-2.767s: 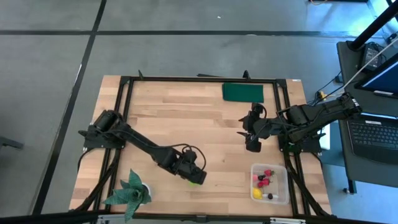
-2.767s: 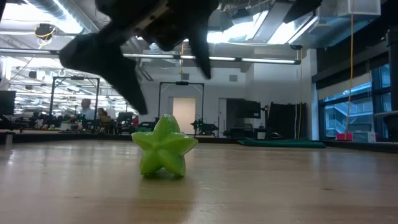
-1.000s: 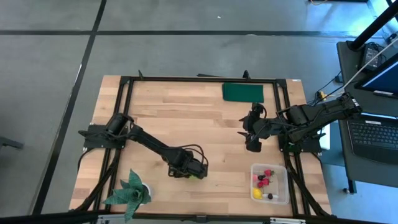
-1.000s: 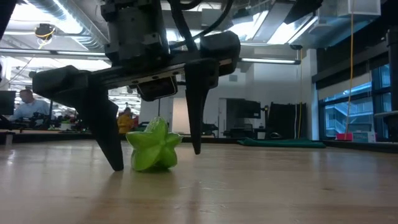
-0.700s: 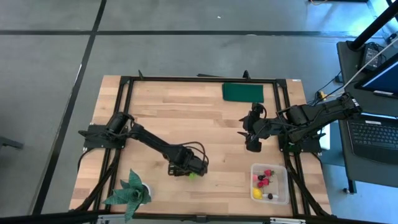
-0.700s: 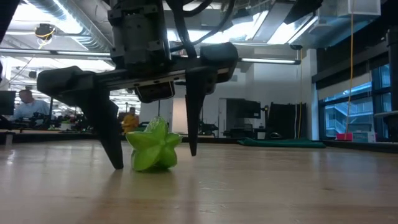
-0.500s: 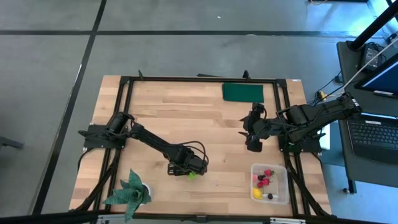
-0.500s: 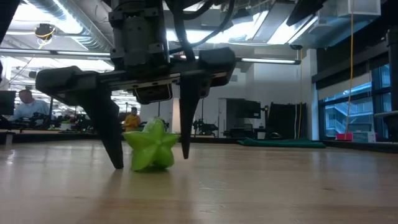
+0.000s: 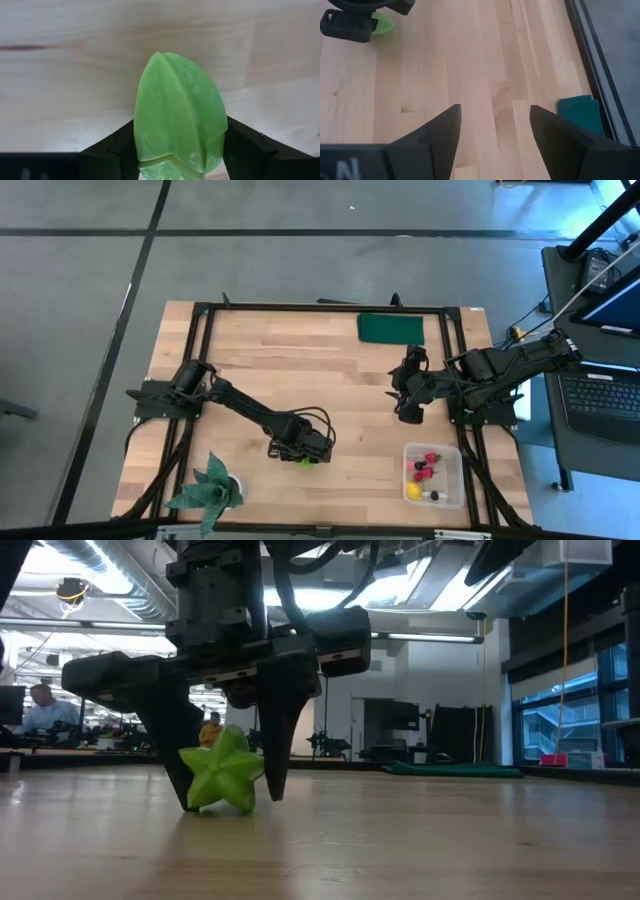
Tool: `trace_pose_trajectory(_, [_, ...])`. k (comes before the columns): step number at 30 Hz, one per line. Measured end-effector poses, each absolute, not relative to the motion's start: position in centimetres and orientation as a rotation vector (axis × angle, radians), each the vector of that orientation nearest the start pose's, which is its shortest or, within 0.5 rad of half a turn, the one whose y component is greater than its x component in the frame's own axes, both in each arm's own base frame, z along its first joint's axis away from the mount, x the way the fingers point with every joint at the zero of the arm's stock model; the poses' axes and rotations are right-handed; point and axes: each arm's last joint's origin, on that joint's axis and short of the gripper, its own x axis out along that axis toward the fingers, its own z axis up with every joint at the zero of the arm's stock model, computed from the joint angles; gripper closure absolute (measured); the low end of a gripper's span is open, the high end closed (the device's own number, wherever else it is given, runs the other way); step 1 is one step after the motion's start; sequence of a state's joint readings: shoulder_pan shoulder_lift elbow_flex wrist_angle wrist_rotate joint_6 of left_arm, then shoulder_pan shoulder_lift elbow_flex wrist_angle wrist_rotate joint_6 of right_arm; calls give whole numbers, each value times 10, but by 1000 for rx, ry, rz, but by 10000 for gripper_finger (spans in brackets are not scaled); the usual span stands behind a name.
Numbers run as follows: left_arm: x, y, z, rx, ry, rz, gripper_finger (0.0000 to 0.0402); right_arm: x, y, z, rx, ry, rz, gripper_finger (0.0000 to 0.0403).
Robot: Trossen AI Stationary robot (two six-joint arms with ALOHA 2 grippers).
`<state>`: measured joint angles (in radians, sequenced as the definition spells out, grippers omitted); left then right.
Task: Pick and placing Produce into tupperware
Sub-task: Put the green starfruit into the transparent bin
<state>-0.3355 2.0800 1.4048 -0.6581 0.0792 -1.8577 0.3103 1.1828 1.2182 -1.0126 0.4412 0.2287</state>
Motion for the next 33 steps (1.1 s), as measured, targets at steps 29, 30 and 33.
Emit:
trace_pose_trajectory(29, [424,27,215,-735,992,203,191,185,44,328,187,990,-615,164])
trace_pose_trajectory(30, [427,33,218,-704,965,187,189,184,44,328,209,989,-641,164])
trace_pose_trajectory(33, [433,49,223,-630,881,149,183,182,43,327,269,983,-695,164])
